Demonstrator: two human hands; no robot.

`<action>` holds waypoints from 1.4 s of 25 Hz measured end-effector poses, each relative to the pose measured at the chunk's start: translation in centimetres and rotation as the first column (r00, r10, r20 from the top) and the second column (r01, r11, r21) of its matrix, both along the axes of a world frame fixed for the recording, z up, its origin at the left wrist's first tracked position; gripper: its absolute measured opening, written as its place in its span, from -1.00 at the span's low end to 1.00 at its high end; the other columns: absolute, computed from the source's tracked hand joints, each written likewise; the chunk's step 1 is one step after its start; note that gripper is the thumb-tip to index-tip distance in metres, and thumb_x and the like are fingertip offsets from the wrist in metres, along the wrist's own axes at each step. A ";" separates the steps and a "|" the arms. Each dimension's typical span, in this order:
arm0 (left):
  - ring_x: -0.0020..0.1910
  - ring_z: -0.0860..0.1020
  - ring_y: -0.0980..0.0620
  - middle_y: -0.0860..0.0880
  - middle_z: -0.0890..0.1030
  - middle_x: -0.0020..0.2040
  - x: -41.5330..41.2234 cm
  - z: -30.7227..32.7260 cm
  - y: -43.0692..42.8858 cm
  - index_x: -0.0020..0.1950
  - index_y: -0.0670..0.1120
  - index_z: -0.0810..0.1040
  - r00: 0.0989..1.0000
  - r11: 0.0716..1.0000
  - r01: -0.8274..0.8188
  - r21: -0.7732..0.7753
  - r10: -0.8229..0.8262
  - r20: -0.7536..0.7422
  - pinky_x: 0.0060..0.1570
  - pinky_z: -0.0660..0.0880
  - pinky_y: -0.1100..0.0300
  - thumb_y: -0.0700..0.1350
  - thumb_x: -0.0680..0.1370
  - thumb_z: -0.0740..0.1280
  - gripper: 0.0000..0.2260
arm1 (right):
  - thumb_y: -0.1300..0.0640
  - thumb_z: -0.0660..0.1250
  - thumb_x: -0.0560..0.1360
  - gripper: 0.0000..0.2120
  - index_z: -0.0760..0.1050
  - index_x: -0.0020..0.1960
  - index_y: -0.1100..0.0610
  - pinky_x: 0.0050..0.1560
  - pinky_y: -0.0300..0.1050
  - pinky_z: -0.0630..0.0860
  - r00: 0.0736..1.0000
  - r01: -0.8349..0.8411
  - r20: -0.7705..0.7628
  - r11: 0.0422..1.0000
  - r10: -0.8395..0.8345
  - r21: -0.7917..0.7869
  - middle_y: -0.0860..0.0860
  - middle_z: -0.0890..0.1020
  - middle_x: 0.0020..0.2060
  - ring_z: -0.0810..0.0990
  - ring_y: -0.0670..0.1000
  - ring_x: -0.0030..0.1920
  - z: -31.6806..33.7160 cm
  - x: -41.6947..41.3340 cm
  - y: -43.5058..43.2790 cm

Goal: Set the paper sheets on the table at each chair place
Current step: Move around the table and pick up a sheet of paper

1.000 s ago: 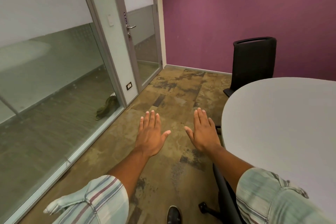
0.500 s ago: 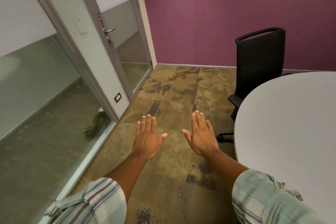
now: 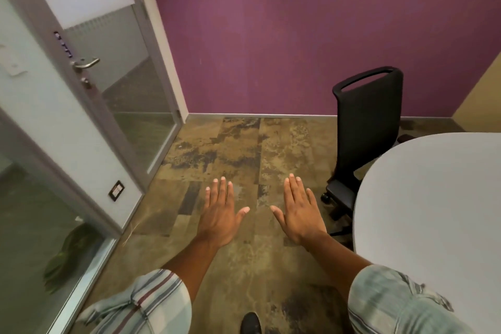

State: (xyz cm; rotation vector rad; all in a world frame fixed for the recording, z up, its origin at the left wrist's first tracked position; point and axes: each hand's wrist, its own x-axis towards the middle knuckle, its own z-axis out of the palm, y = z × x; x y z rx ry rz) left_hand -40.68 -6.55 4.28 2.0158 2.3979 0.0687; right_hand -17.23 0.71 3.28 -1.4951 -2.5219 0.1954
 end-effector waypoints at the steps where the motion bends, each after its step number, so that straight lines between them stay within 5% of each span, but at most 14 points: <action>1: 0.73 -0.18 -0.20 -0.22 -0.12 0.74 -1.2 0.1 3.3 0.73 -0.19 -0.11 1.000 1.000 0.020 -0.017 -0.020 0.007 0.69 -0.19 -0.17 0.37 0.68 -0.08 -0.17 | -0.40 -0.26 0.64 -0.17 -0.27 0.67 0.15 0.66 0.18 -0.06 1.000 0.018 0.005 1.000 -0.018 -0.011 0.09 -0.26 0.67 -0.29 0.09 0.66 0.0 -1.2 2.8; 24: 0.70 -0.29 -0.19 -0.21 -0.23 0.72 -6.0 2.0 67.9 0.72 -0.17 -0.20 0.955 0.956 0.294 0.006 -0.295 0.022 0.68 -0.22 -0.19 0.41 0.65 -0.24 -0.16 | -0.31 -0.12 0.67 -0.21 -0.19 0.68 0.20 0.64 0.23 0.04 0.954 0.298 -0.028 0.953 -0.299 -0.047 0.14 -0.15 0.69 -0.18 0.14 0.68 2.0 -7.5 61.0; 35: 0.71 -0.28 -0.19 -0.21 -0.19 0.73 -1.8 1.1 98.4 0.72 -0.17 -0.17 0.899 0.899 0.438 0.014 -0.438 0.018 0.68 -0.22 -0.16 0.41 0.64 -0.26 -0.15 | -0.29 -0.07 0.69 -0.23 -0.10 0.68 0.21 0.64 0.21 0.06 0.786 0.593 -0.164 0.802 -0.596 -0.069 0.16 -0.03 0.69 -0.11 0.14 0.68 0.5 -3.8 87.3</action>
